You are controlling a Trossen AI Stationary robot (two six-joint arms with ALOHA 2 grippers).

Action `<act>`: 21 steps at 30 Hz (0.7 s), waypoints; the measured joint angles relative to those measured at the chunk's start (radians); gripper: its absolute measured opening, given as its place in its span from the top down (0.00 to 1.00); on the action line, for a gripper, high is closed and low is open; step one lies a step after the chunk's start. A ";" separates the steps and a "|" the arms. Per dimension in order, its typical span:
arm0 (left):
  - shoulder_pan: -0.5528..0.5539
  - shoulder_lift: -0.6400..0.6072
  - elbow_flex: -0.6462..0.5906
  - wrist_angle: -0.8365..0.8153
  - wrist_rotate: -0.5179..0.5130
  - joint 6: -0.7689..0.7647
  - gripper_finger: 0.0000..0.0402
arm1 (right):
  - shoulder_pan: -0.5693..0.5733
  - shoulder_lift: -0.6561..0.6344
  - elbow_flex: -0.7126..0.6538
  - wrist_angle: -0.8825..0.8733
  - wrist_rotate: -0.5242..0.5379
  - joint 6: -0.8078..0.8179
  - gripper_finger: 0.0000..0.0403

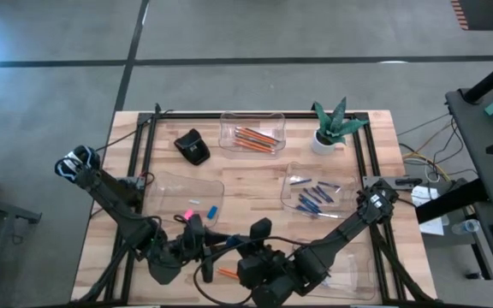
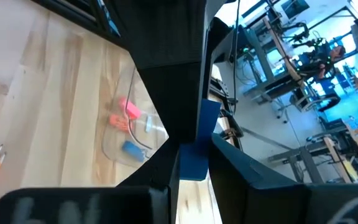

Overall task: Sort crayons/erasers/pens/pencils in bins
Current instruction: Put the blue eraser into the middle left transparent bin

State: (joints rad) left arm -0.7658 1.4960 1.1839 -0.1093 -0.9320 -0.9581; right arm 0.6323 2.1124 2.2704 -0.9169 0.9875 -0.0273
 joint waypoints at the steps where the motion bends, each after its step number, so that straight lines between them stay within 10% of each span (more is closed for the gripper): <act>1: 0.000 0.000 0.000 0.000 0.006 0.001 0.78 | 0.000 0.000 0.000 0.000 0.000 0.000 0.84; 7: 0.000 -0.001 0.000 -0.003 0.019 0.003 0.97 | 0.001 0.000 0.000 -0.004 -0.001 -0.004 0.84; 21: 0.001 0.000 -0.001 -0.005 0.037 0.004 0.97 | 0.003 -0.011 0.001 -0.060 -0.104 0.161 0.72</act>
State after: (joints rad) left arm -0.7647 1.4963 1.1828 -0.1140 -0.8951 -0.9539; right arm 0.6358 2.1013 2.2711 -0.9766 0.8834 0.1341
